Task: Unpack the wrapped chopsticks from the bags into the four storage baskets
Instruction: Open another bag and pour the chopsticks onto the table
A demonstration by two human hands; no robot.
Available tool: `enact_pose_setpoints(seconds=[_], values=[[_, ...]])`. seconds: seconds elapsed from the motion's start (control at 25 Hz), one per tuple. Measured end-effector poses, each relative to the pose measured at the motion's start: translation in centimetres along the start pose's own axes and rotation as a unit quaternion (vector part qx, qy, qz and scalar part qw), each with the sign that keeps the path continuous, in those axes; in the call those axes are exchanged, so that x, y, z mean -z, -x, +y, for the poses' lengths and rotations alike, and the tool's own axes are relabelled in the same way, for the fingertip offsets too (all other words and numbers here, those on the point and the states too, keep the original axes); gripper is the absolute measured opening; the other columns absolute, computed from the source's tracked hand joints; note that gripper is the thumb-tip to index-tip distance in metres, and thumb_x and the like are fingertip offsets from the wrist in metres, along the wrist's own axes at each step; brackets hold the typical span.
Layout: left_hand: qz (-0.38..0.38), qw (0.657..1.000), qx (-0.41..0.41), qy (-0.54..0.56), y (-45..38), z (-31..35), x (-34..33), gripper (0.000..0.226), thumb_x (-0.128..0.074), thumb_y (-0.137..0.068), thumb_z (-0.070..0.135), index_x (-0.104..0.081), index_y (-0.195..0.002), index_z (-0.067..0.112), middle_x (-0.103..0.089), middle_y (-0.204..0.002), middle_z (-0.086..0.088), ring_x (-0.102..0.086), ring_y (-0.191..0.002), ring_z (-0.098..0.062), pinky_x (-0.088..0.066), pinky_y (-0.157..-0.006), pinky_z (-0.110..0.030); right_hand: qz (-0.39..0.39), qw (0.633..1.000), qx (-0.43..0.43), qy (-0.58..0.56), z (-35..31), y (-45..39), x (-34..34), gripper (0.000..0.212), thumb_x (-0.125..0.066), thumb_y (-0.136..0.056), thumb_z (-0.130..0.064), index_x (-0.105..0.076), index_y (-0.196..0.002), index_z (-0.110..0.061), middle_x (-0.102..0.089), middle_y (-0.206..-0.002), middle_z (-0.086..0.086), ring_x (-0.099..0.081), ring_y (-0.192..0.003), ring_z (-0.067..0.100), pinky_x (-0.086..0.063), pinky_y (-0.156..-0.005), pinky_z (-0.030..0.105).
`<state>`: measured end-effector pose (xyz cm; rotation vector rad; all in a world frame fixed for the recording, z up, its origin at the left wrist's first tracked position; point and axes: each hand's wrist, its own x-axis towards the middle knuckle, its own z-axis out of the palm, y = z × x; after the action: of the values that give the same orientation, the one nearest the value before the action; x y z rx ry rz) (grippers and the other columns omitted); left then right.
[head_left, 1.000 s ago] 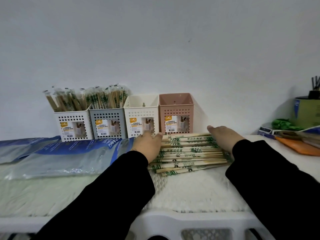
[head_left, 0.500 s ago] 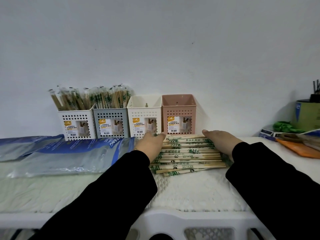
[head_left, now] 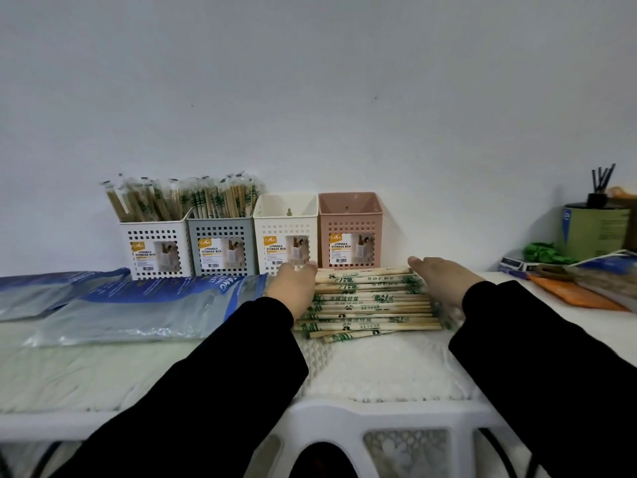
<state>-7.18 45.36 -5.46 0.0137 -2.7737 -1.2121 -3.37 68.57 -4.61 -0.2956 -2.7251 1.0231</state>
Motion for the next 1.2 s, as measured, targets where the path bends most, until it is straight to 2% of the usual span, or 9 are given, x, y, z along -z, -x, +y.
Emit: enact_pose_setpoints(seconds=[0.08,0.24,0.44,0.56,0.68,0.76,0.88,1.12,1.2], values=[[0.004,0.999,0.03,-0.018,1.6,0.1,-0.2,0.061,-0.035,-0.1,0.046,-0.025,-0.146,0.008,-0.043,-0.144,-0.015,-0.049,-0.123,-0.03,-0.041,-0.087,-0.032,-0.016,0.999,0.0,0.041,0.4,1.3,-0.2,0.069,-0.022,-0.096,-0.055,-0.034,-0.144,-0.008,-0.043,-0.144,0.018,-0.043,-0.13,0.033,-0.034,-0.105,0.038],[-0.061,0.997,0.003,-0.035,4.7,0.0,-0.7,0.074,-0.038,-0.099,0.047,-0.002,-0.154,0.012,-0.02,-0.159,-0.016,-0.035,-0.139,-0.033,-0.037,-0.105,-0.035,-0.045,0.998,0.03,0.028,0.4,3.9,-1.5,0.067,-0.029,-0.098,-0.054,-0.023,-0.151,-0.014,-0.032,-0.154,0.007,-0.035,-0.139,0.025,-0.025,-0.108,0.029],[-0.024,0.993,-0.112,-0.015,7.2,-0.2,3.8,0.056,-0.045,-0.099,0.031,-0.028,-0.15,0.018,-0.04,-0.15,-0.008,-0.054,-0.116,-0.022,-0.045,-0.091,-0.028,0.135,0.989,0.053,0.023,-2.1,6.6,-2.3,0.055,-0.042,-0.097,-0.043,-0.04,-0.141,-0.011,-0.043,-0.145,0.014,-0.042,-0.131,0.029,-0.03,-0.11,0.04],[0.023,0.988,-0.148,0.025,7.6,-2.3,9.0,0.031,-0.048,-0.098,0.024,-0.061,-0.125,0.018,-0.065,-0.12,-0.005,-0.062,-0.095,-0.019,-0.049,-0.077,-0.028,0.142,0.98,0.139,-0.012,-7.1,8.1,-4.2,0.032,-0.051,-0.094,-0.034,-0.067,-0.112,-0.013,-0.06,-0.122,0.01,-0.057,-0.107,0.024,-0.043,-0.095,0.032],[0.106,0.99,-0.091,-0.015,5.8,-7.3,14.5,0.02,-0.052,-0.095,0.019,-0.071,-0.096,0.013,-0.069,-0.106,-0.006,-0.06,-0.088,-0.02,-0.043,-0.073,-0.025,0.067,0.977,0.119,-0.162,-12.5,9.7,-8.1,0.032,-0.057,-0.09,-0.032,-0.069,-0.082,-0.004,-0.068,-0.088,0.02,-0.061,-0.068,0.024,-0.055,-0.069,0.046],[0.15,0.983,-0.022,-0.105,4.0,-11.9,17.9,0.023,-0.052,-0.092,0.019,-0.071,-0.101,0.012,-0.068,-0.114,-0.012,-0.061,-0.1,-0.029,-0.045,-0.083,-0.03,0.027,0.981,0.076,-0.177,-15.2,10.3,-10.6,0.038,-0.053,-0.093,-0.041,-0.064,-0.078,-0.007,-0.065,-0.076,0.021,-0.058,-0.056,0.026,-0.049,-0.049,0.038],[0.172,0.957,0.088,-0.214,2.7,-17.7,21.4,0.037,-0.049,-0.09,0.027,-0.06,-0.123,0.016,-0.058,-0.131,-0.017,-0.053,-0.12,-0.035,-0.042,-0.099,-0.036,-0.023,0.993,0.009,-0.118,-17.3,10.2,-13.8,0.05,-0.046,-0.093,-0.054,-0.052,-0.074,-0.008,-0.055,-0.067,0.015,-0.055,-0.051,0.028,-0.042,-0.041,0.025],[0.122,0.991,0.054,-0.011,2.0,-21.3,23.5,0.033,-0.064,-0.084,0.019,-0.06,-0.112,0.001,-0.064,-0.114,-0.021,-0.062,-0.101,-0.032,-0.048,-0.084,-0.033,-0.009,0.957,-0.002,-0.291,-18.0,9.8,-16.3,0.023,-0.062,-0.083,0.001,-0.056,-0.064,-0.011,-0.057,-0.068,0.012,-0.05,-0.058,0.023,-0.044,-0.054,0.029],[0.112,0.985,0.048,0.118,2.0,-21.8,24.4,0.052,-0.07,-0.077,0.034,-0.058,-0.117,0.004,-0.063,-0.115,-0.022,-0.061,-0.092,-0.031,-0.051,-0.08,-0.036,0.009,0.933,0.022,-0.359,-17.8,10.5,-16.3,0.029,-0.059,-0.078,0.013,-0.053,-0.061,-0.01,-0.059,-0.066,0.009,-0.049,-0.058,0.021,-0.041,-0.056,0.028]])
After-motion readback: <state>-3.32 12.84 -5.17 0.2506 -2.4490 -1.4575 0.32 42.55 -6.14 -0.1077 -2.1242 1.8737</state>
